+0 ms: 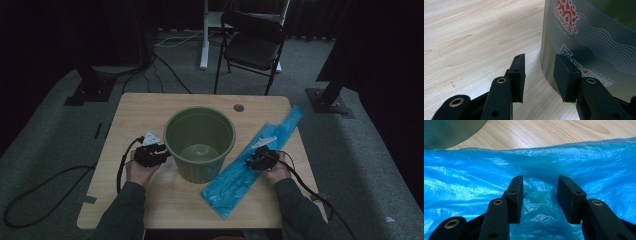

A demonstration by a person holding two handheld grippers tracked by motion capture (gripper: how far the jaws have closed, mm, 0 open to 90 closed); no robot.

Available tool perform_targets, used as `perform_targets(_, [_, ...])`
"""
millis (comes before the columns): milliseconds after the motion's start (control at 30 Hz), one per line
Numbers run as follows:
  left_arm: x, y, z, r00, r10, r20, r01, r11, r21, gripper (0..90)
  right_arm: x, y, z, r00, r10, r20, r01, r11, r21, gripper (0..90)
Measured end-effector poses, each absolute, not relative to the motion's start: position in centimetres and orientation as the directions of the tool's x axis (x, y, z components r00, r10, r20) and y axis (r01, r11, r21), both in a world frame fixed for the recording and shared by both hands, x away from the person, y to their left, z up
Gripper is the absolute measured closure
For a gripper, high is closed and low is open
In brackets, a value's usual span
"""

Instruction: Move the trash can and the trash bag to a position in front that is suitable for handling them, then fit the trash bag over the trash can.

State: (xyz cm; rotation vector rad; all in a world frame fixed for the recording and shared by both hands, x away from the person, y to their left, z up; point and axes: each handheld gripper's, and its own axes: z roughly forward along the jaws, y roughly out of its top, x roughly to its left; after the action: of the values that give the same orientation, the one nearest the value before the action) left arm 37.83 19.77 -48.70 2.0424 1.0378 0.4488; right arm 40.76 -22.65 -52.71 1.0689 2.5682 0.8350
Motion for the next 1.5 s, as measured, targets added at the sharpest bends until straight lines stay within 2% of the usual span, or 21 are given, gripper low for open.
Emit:
perform_targets(400, [37.9,19.8,-48.7,0.602,0.798,-0.038,0.52,-0.356,0.776,61.1,40.7,-22.7,-52.8,-0.719,0.695,0.002,0.562,0.58,0.59,52.9])
perform_targets(433, [37.9,19.8,-48.7,0.602,0.798,-0.04,0.522,-0.355,0.776,61.1,40.7,-22.7,-52.8,-0.719,0.695,0.001,0.562,0.58,0.59,54.5])
perform_targets(500, [37.9,19.8,-48.8,0.601,0.798,-0.043,0.523,-0.352,0.777,61.0,40.8,-22.7,-52.7,-0.717,0.697,0.003,0.563,0.577,0.592,64.3])
perform_targets(533, [37.9,19.8,-48.8,0.601,0.798,-0.043,0.523,-0.352,0.777,61.1,40.8,-22.7,-52.7,-0.717,0.697,0.003,0.563,0.577,0.592,64.3])
perform_targets(567, [37.8,19.8,-48.8,0.6,0.799,-0.042,0.523,-0.352,0.776,61.1,40.8,-22.7,-52.7,-0.719,0.695,0.003,0.562,0.578,0.592,69.2])
perform_targets(600, [37.8,19.8,-48.8,0.6,0.798,-0.043,0.523,-0.352,0.776,61.0,40.8,-22.8,-52.7,-0.72,0.694,0.002,0.56,0.58,0.591,78.6])
perform_targets(700, [37.9,19.8,-48.8,0.601,0.798,-0.043,0.524,-0.352,0.776,60.9,40.9,-22.7,-52.6,-0.72,0.694,-0.01,0.558,0.587,0.587,90.0])
perform_targets(1100, [37.9,20.0,-48.7,0.596,0.801,-0.045,0.522,-0.344,0.78,60.7,40.6,-22.9,-52.0,-0.73,0.683,-0.019,0.531,0.585,0.613,90.0])
perform_targets(1133, [37.9,20.0,-48.6,0.596,0.801,-0.046,0.522,-0.344,0.78,60.7,40.5,-23.0,-51.9,-0.736,0.677,-0.008,0.528,0.58,0.62,82.6])
perform_targets(1200, [37.9,20.0,-48.6,0.595,0.802,-0.048,0.522,-0.341,0.782,60.7,40.3,-23.1,-51.9,-0.76,0.649,0.043,0.527,0.576,0.625,58.2])
perform_targets(1300, [37.9,20.1,-48.6,0.594,0.803,-0.049,0.521,-0.337,0.784,60.5,39.5,-22.8,-52.3,-0.782,0.623,0.024,0.505,0.61,0.611,46.6])
perform_targets(1333, [37.9,20.1,-48.6,0.594,0.803,-0.049,0.521,-0.337,0.784,60.5,39.5,-22.8,-52.3,-0.782,0.623,0.024,0.505,0.61,0.611,46.6])
perform_targets(1367, [37.8,20.1,-48.5,0.591,0.805,-0.052,0.521,-0.332,0.786,60.5,39.3,-22.8,-52.3,-0.784,0.62,0.022,0.503,0.614,0.609,42.9])
perform_targets(1400, [37.8,20.2,-48.5,0.591,0.805,-0.054,0.522,-0.33,0.787,60.4,39.0,-22.8,-52.3,-0.792,0.61,0.034,0.499,0.614,0.611,35.2])
perform_targets(1500, [37.9,20.2,-48.5,0.591,0.805,-0.054,0.522,-0.33,0.786,60.3,38.5,-22.7,-52.4,-0.8,0.6,0.016,0.489,0.636,0.597,29.5])
